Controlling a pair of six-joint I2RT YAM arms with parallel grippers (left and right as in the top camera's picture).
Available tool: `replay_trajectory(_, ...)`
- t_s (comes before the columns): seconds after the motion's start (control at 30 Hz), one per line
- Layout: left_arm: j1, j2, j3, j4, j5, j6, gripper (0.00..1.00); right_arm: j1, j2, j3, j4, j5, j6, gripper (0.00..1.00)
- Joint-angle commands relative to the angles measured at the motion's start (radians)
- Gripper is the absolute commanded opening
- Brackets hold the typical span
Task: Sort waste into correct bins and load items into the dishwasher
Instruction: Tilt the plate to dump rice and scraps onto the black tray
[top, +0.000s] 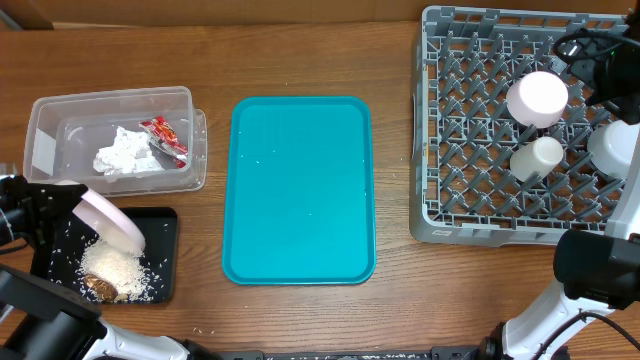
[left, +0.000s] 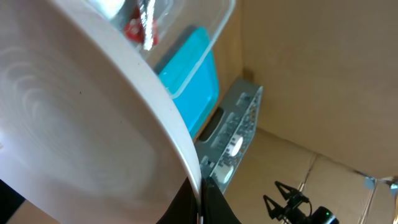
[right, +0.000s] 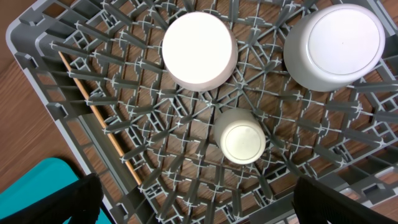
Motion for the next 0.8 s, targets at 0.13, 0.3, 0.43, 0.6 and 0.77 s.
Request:
replay_trajectory(0.13, 0.013, -0.039, -0.006, -0.012, 0.130, 0.024, 0.04, 0.002, -0.020, 0.019, 0.003, 0.010, -0.006, 1.00)
replay_trajectory(0.3, 0.017, -0.037, -0.006, -0.018, 0.065, -0.009, 0.04, 0.002, -0.020, 0.019, 0.003, 0.010, -0.006, 1.00)
replay_trajectory(0.43, 0.019, -0.037, -0.006, -0.018, 0.040, -0.019, 0.04, 0.002, -0.020, 0.019, 0.003, 0.010, -0.006, 1.00)
replay_trajectory(0.6, 0.025, -0.037, -0.006, -0.018, 0.025, -0.026, 0.05, 0.002, -0.020, 0.019, 0.003, 0.010, -0.006, 1.00)
replay_trajectory(0.77, 0.025, -0.037, -0.006, 0.001, 0.029, -0.025, 0.04, 0.002, -0.020, 0.019, 0.003, 0.010, -0.006, 1.00)
